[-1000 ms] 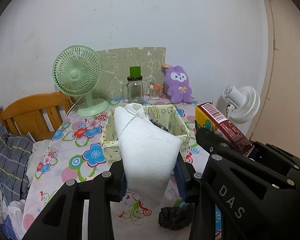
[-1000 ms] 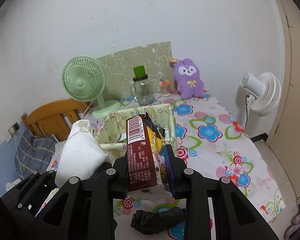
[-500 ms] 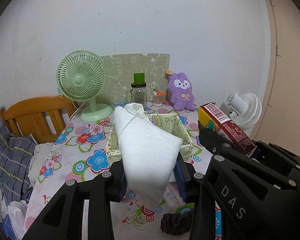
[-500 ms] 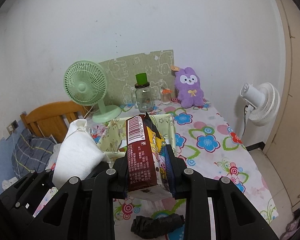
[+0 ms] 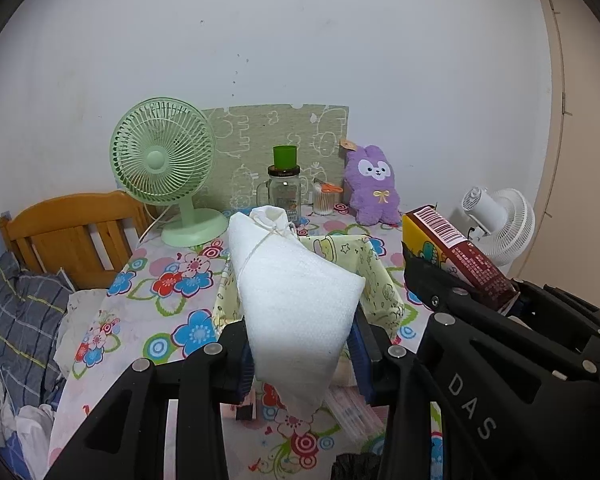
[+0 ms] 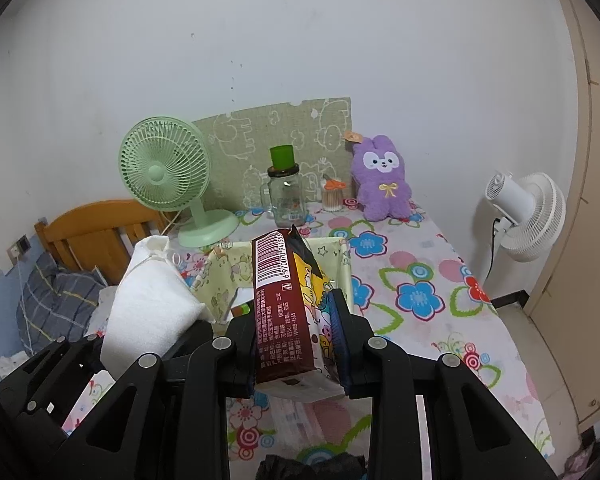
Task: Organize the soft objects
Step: 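Carry the white cloth with the left tool while the right carries the brown box into the fabric box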
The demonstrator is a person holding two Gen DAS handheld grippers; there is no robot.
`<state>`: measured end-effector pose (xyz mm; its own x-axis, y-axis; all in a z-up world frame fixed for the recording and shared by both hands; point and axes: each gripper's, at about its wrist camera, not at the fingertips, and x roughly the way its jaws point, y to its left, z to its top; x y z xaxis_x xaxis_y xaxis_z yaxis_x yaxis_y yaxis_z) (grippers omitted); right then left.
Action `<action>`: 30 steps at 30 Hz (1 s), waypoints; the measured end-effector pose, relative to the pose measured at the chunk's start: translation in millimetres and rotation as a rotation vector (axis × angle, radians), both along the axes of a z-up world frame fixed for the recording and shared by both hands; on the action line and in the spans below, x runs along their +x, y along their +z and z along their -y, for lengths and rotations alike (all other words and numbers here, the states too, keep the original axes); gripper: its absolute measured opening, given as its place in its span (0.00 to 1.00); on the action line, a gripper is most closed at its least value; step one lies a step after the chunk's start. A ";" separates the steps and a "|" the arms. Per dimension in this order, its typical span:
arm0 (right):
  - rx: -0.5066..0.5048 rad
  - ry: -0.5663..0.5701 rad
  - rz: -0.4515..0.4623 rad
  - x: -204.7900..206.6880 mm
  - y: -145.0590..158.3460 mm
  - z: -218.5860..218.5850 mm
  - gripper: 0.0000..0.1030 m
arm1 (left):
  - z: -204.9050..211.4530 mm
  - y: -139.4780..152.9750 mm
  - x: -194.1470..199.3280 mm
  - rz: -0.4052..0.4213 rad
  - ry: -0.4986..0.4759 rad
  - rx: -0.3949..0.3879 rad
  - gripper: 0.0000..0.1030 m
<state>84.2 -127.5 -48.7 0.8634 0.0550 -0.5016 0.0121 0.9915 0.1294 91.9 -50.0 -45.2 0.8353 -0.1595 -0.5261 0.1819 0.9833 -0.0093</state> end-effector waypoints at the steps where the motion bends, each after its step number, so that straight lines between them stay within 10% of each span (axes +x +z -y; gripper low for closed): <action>1: 0.000 0.000 -0.001 2.4 -0.3 0.1 0.32 | -0.4 -0.1 -0.4 0.000 0.000 0.000 0.39; 30: 0.025 0.000 -0.035 102.1 -15.6 3.7 0.32 | 0.2 -17.6 99.3 -0.048 0.033 0.013 0.41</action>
